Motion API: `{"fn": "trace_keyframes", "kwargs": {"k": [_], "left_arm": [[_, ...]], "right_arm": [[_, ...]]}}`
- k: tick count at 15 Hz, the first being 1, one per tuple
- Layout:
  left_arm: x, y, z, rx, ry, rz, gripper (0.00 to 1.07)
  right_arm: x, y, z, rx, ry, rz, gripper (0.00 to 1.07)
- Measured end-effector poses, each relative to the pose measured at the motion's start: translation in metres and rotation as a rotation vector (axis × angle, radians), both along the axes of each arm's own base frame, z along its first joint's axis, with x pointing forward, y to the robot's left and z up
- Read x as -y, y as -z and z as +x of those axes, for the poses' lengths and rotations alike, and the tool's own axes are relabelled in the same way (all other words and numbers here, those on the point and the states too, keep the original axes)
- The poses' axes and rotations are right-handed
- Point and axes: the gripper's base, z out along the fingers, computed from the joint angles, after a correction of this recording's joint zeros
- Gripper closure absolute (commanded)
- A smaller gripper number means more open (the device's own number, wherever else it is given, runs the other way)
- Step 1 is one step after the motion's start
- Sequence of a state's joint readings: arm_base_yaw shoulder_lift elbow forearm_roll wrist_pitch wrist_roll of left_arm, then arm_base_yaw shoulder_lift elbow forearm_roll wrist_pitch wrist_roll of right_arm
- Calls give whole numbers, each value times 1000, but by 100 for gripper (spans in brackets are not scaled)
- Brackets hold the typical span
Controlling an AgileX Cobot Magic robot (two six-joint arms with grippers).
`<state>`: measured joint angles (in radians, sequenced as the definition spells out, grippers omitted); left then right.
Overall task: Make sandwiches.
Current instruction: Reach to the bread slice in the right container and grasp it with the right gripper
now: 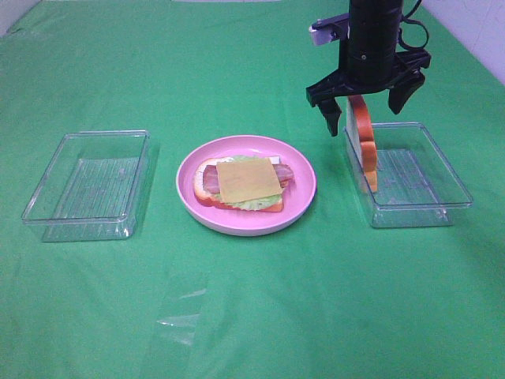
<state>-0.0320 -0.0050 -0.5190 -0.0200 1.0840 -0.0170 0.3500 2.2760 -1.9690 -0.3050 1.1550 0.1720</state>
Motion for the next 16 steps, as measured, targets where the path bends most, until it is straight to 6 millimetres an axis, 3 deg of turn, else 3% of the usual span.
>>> {"fn": "trace_keyframes", "kwargs": {"k": [4, 6, 7, 10, 12, 14, 16], "left_arm": [[0, 0, 0, 0, 0, 0, 4], [0, 0, 0, 0, 0, 0, 4], [0, 0, 0, 0, 0, 0, 4], [0, 0, 0, 0, 0, 0, 4], [0, 0, 0, 0, 0, 0, 4], [0, 0, 0, 0, 0, 0, 4], [0, 0, 0, 0, 0, 0, 4]], "right_arm": [[0, 4, 2, 2, -2, -8, 11], [0, 4, 1, 1, -2, -8, 17], [0, 4, 1, 0, -2, -9, 22], [0, 4, 1, -4, 0, -11, 66], [1, 4, 1, -8, 1, -12, 83], [1, 4, 0, -9, 1, -13, 90], [1, 4, 0, -10, 2, -13, 91]]}}
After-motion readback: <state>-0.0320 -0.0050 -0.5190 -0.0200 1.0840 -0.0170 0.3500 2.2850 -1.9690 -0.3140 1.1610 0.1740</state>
